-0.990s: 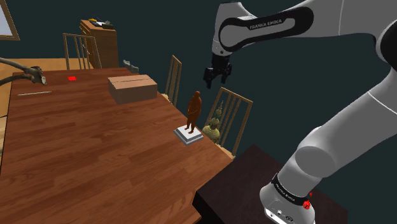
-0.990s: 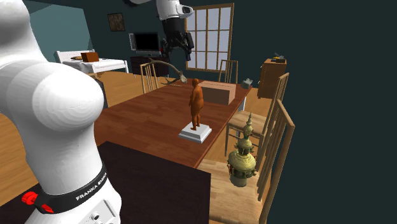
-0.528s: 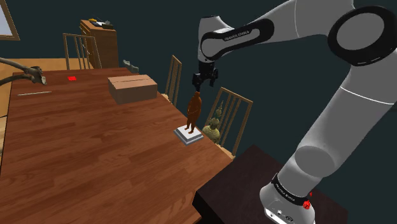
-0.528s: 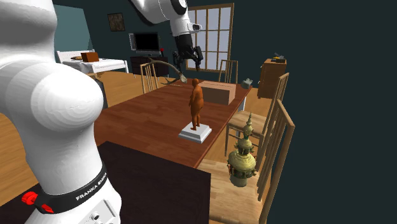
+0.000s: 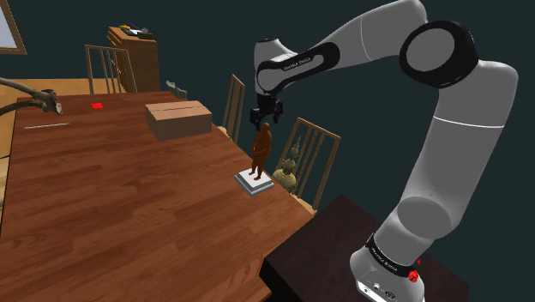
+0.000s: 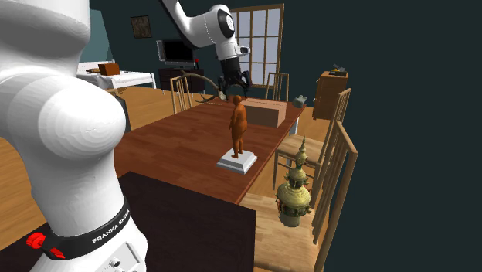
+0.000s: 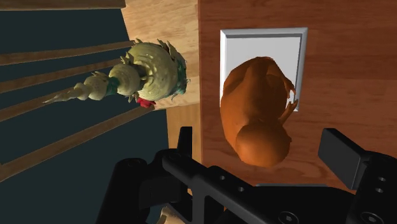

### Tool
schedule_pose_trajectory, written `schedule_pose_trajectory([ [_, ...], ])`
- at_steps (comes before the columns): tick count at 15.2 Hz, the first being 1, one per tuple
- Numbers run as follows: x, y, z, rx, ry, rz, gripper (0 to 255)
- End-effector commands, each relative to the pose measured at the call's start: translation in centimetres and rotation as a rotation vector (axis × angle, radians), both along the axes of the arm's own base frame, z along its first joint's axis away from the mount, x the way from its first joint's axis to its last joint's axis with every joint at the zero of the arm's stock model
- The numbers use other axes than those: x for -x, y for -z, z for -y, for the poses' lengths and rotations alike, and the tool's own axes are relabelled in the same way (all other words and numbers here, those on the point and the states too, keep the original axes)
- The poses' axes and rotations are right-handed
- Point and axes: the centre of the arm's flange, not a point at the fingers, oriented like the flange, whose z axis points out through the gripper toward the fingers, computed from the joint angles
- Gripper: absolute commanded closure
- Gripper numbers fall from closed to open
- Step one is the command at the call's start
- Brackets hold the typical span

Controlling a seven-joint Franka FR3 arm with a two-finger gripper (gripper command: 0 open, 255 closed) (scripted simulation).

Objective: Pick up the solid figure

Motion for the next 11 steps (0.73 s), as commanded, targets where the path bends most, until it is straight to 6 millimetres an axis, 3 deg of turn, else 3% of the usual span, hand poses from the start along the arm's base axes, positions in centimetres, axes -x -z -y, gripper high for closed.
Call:
schedule_pose_trajectory([
  [1, -0.1, 1.0, -0.1, 0.000, 0.000, 0.000, 0],
  [5, -0.1, 2.4, -0.1, 0.000, 0.000, 0.000, 0],
  [6, -0.1, 2.4, -0.1, 0.000, 0.000, 0.000, 255],
  [11, -0.1, 2.4, 0.0, 0.000, 0.000, 0.000, 255],
])
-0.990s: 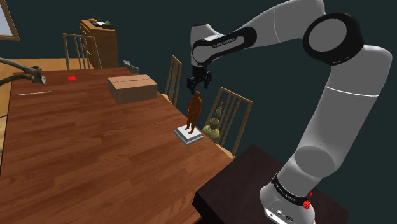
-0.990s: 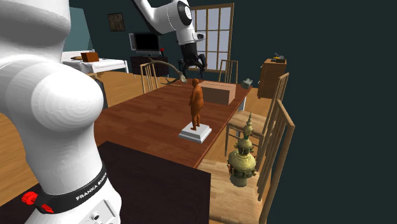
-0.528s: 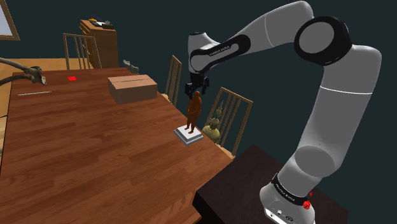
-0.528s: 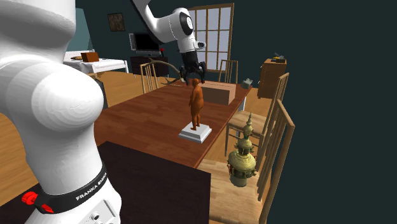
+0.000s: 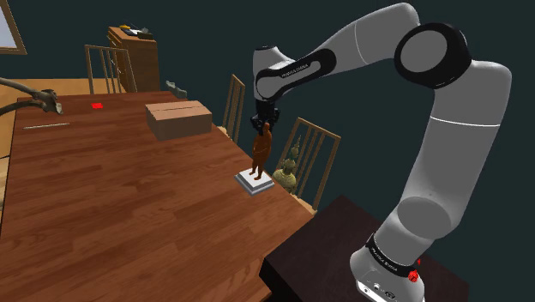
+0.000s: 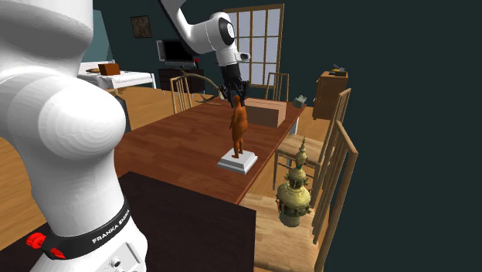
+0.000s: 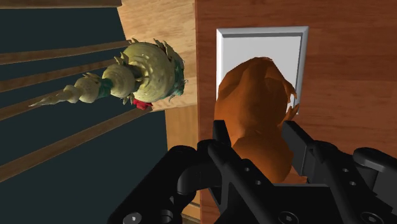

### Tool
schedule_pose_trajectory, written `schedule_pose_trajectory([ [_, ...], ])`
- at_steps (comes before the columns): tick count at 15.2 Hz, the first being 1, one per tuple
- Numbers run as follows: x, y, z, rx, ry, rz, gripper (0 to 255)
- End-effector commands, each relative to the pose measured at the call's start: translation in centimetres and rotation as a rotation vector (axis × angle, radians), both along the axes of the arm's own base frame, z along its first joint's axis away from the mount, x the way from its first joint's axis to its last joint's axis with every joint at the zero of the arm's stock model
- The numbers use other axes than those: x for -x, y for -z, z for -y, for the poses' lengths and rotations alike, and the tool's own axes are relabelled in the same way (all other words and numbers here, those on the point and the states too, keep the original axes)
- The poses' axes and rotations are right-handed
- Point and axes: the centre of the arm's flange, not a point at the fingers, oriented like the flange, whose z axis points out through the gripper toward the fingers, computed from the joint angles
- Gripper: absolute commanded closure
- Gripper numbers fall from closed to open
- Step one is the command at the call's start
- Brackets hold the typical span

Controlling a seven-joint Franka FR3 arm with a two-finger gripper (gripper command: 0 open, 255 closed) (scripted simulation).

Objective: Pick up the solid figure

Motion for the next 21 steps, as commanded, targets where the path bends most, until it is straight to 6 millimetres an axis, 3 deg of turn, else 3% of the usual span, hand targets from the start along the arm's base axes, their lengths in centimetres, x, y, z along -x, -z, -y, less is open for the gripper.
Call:
schedule_pose_trajectory([
  [1, 0.0, 0.1, 0.0, 0.000, 0.000, -0.001, 255],
  [4, 0.0, 0.1, 0.0, 0.000, 0.000, -0.001, 255],
  [19, 0.0, -7.8, 0.0, 0.000, 0.000, -0.001, 255],
  [21, 0.0, -7.9, 0.0, 0.000, 0.000, -0.001, 255],
])
